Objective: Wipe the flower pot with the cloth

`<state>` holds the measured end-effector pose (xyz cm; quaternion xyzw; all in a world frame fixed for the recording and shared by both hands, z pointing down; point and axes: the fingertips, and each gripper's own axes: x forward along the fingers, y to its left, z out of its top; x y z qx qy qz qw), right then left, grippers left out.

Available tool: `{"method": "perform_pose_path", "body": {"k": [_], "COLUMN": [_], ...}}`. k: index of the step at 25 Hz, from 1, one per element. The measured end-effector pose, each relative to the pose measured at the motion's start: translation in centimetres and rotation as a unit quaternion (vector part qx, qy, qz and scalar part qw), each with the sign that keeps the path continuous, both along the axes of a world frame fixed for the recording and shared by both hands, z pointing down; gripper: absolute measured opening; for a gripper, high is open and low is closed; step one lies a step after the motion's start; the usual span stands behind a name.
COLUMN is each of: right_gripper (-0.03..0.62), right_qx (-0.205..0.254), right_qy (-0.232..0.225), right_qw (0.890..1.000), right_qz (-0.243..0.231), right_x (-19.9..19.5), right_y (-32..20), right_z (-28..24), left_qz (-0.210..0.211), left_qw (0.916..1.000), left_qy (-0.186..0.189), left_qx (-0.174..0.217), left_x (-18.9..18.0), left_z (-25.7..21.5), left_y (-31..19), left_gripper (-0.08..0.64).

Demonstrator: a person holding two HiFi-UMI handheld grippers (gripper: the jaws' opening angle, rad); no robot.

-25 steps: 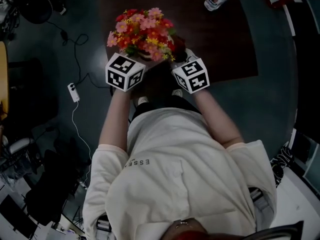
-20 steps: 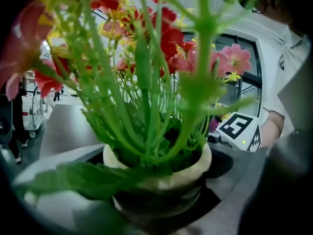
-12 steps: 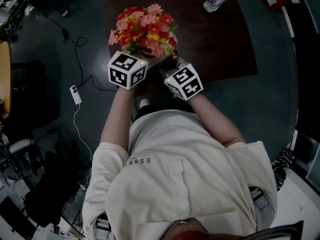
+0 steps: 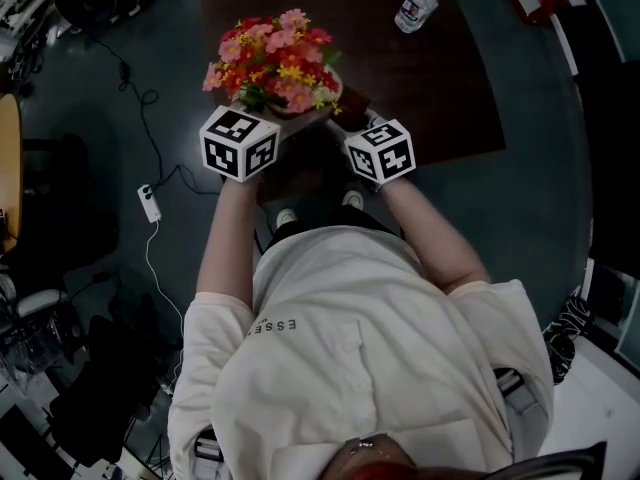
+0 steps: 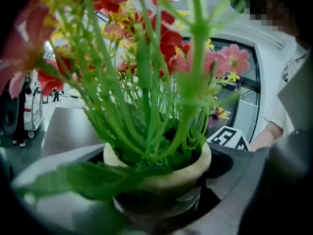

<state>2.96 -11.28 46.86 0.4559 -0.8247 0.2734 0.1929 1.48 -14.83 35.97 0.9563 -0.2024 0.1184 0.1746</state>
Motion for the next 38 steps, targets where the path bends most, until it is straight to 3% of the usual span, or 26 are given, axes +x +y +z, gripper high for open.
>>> {"method": "perform_pose_path", "body": {"k": [3, 9, 18, 27, 32, 35, 38], "right_gripper": [0.046, 0.046, 0.046, 0.046, 0.046, 0.046, 0.046], "right_qx": [0.026, 0.091, 0.151, 0.128, 0.111, 0.085, 0.052], "right_qy": [0.003, 0.006, -0.028, -0.05, -0.063, -0.049, -0.004], "right_qw": [0.999, 0.995, 0.984, 0.981, 0.98, 0.988, 0.997], "right_qz": [0.019, -0.031, -0.086, -0.139, -0.152, -0.119, -0.049], "right_x": [1.4, -0.1, -3.0, -5.3, -4.7, -2.4, 2.4], "right_y": [-1.4, -2.7, -2.6, -1.3, -0.8, -1.1, -1.9], "right_z": [-1.6, -4.4, -6.6, -5.7, -4.6, -3.0, -0.6], "left_qz": [0.023, 0.076, 0.089, 0.1, 0.1, 0.092, 0.089], "left_qw": [0.9996, 0.9971, 0.9942, 0.993, 0.9924, 0.9935, 0.9946], "left_qy": [0.016, 0.008, 0.059, 0.064, 0.071, 0.066, 0.041], "left_qx": [-0.004, -0.002, -0.015, -0.002, -0.003, 0.013, 0.035], "left_x": [0.2, 1.8, 2.7, 3.3, 3.7, 3.6, 3.5], "left_z": [-1.0, -1.4, -2.9, -2.6, -1.6, -0.7, 0.9], "left_y": [0.8, 1.7, 1.1, 0.0, -0.7, -0.8, -0.9], "left_gripper": [0.56, 0.56, 0.56, 0.56, 0.558, 0.558, 0.558]}}
